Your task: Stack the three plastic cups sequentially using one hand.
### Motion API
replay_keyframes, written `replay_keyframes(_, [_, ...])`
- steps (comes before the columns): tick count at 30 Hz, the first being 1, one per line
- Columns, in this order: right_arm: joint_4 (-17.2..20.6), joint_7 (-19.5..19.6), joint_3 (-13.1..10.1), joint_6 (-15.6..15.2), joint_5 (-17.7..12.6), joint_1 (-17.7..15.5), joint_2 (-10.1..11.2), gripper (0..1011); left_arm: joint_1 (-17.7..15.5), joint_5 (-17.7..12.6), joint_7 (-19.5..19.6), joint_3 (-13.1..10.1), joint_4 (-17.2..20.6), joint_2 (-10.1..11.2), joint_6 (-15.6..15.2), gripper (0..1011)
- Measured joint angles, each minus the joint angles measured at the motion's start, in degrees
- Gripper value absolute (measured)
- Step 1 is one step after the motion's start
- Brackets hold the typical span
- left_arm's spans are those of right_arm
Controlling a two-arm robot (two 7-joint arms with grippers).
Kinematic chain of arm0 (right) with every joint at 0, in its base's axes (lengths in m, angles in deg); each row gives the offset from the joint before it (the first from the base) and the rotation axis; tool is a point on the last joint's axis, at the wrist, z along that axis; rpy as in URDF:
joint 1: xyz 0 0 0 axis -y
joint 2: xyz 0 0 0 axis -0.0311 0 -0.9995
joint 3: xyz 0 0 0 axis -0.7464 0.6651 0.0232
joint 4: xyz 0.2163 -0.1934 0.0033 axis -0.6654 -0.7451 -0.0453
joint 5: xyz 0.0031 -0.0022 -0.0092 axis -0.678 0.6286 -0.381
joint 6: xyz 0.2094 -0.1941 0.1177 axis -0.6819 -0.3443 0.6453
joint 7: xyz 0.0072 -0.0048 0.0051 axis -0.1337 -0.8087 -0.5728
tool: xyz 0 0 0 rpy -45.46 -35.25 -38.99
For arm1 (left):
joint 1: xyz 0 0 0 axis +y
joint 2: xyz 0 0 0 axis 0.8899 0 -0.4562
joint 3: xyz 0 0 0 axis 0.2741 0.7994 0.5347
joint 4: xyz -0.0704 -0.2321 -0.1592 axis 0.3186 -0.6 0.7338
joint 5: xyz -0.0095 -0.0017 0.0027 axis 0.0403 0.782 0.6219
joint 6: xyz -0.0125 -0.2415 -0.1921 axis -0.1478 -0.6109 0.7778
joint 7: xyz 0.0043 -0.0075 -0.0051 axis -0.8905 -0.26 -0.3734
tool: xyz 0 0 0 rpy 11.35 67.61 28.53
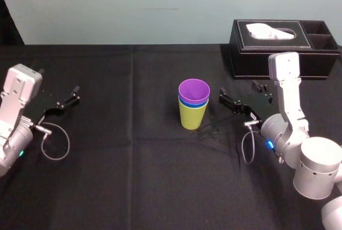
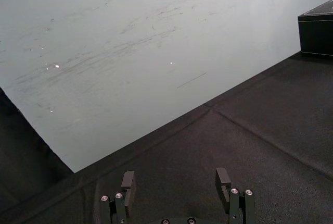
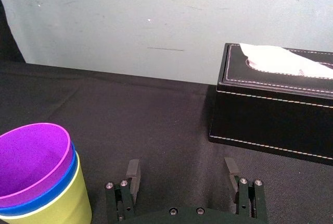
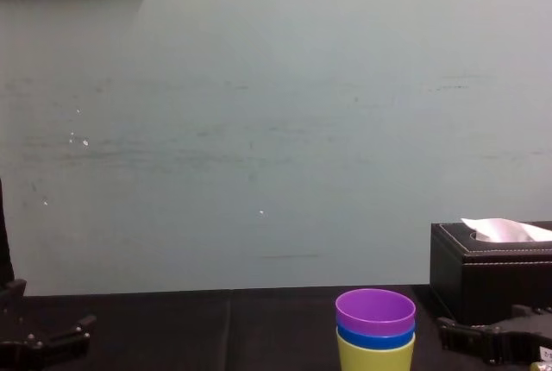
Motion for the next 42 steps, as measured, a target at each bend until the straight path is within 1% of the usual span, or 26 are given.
replay_keyframes(42, [0.0, 0.0, 0.0, 0.0, 0.0, 0.0, 0.0, 1004, 0.0, 0.0, 0.0, 0.0, 0.0, 0.0, 0.0, 1011])
